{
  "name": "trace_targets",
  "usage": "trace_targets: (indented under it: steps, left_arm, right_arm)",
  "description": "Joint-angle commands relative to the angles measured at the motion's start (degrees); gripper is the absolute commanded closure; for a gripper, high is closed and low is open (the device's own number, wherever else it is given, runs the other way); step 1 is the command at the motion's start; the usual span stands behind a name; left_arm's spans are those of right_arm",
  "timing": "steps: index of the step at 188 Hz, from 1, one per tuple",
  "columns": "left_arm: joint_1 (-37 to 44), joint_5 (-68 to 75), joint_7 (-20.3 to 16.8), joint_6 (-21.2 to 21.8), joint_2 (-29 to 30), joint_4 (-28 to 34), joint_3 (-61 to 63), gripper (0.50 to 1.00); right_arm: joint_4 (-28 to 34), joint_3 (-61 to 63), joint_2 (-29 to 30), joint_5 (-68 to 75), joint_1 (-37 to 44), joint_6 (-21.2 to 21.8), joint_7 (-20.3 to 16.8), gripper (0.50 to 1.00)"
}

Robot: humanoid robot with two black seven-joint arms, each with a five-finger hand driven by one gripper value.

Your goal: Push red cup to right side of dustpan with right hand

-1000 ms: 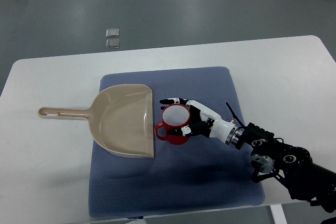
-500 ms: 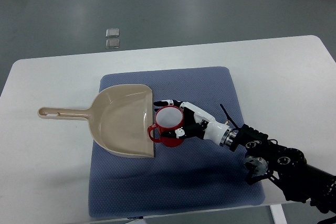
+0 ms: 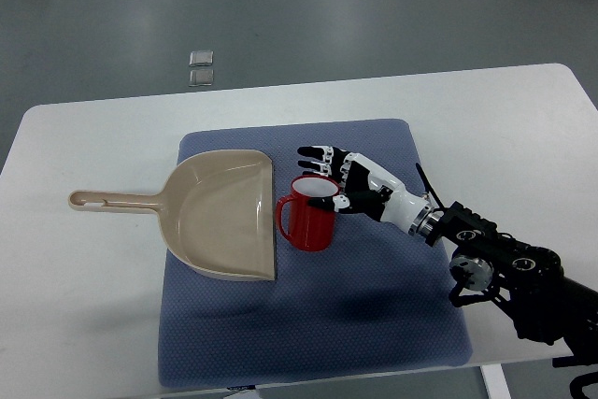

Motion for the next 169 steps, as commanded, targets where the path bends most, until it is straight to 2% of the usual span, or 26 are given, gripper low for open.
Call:
trace_targets:
  steps: [1, 49, 169]
  left_arm:
    - [0.0, 0.0, 0.0, -0.01, 0.0, 0.0, -0.04, 0.5]
    - [0.0, 0.0, 0.0, 0.08, 0.0, 0.0, 0.05, 0.5]
    - [0.0, 0.0, 0.0, -0.01, 0.0, 0.0, -0.04, 0.5]
  right_arm:
    - [-0.13, 0.51, -1.77, 3.43, 0.99, 1.69, 0.0, 0.566]
    - [-0.04, 0.51, -5.81, 11.16, 2.66, 5.03, 0.0, 0.566]
    - [-0.04, 0.51, -5.9, 11.43, 3.28, 4.94, 0.0, 0.566]
